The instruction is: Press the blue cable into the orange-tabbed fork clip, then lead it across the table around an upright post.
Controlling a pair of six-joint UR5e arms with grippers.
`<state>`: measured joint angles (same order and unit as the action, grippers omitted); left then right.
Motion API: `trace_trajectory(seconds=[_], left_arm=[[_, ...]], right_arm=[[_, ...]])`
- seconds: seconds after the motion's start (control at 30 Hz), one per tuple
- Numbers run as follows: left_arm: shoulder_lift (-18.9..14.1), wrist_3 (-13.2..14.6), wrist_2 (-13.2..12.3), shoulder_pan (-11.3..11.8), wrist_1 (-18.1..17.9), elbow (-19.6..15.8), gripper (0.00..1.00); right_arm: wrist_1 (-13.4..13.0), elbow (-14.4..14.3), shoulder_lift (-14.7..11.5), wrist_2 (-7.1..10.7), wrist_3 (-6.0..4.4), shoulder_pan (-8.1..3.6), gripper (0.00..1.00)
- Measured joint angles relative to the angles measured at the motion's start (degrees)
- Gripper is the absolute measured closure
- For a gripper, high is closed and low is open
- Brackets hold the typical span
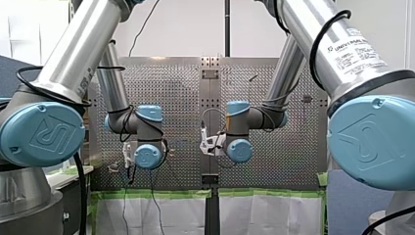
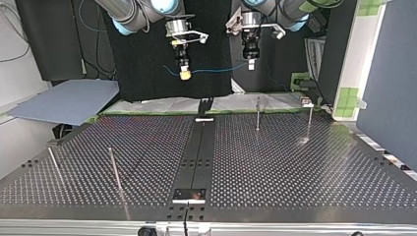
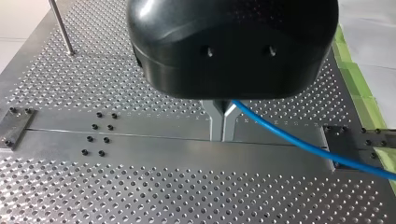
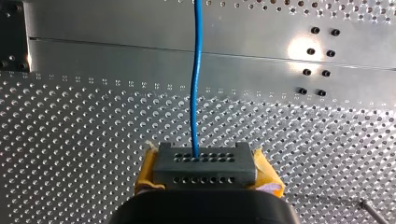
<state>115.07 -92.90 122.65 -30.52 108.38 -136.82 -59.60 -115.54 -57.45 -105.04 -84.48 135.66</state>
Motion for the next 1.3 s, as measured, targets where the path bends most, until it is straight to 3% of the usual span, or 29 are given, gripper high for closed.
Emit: trace_trajectory(seconds=[0.27, 0.37, 0.6, 0.93, 1.13, 1.3], left_arm=[[0.0, 0.0, 0.0, 0.0, 0.0, 0.0, 1.00], [0.0, 0.0, 0.0, 0.0, 0.0, 0.0, 1.00], [0.0, 0.0, 0.0, 0.0, 0.0, 0.0, 1.00], [0.0, 0.0, 0.0, 0.0, 0.0, 0.0, 1.00], [0.2, -0.2, -0.1, 0.2, -0.2, -0.2, 1.00], [1.7, -1.7, 0.3, 1.1, -2.3, -2.2, 1.00]], right_arm=[[0.0, 0.0, 0.0, -0.02, -0.02, -0.02, 1.00], [0.6, -0.6, 0.6, -0.65, -0.49, -0.27, 1.00], [3.5, -2.2, 4.2, -1.93, -0.93, -0.42, 1.00], [4.0, -2.3, 8.8, -2.02, -0.97, -0.44, 1.00], [4.0, -2.3, 9.1, -2.04, -0.97, -0.46, 1.00], [5.5, -0.9, 7.6, -3.28, -1.69, -1.55, 1.00]])
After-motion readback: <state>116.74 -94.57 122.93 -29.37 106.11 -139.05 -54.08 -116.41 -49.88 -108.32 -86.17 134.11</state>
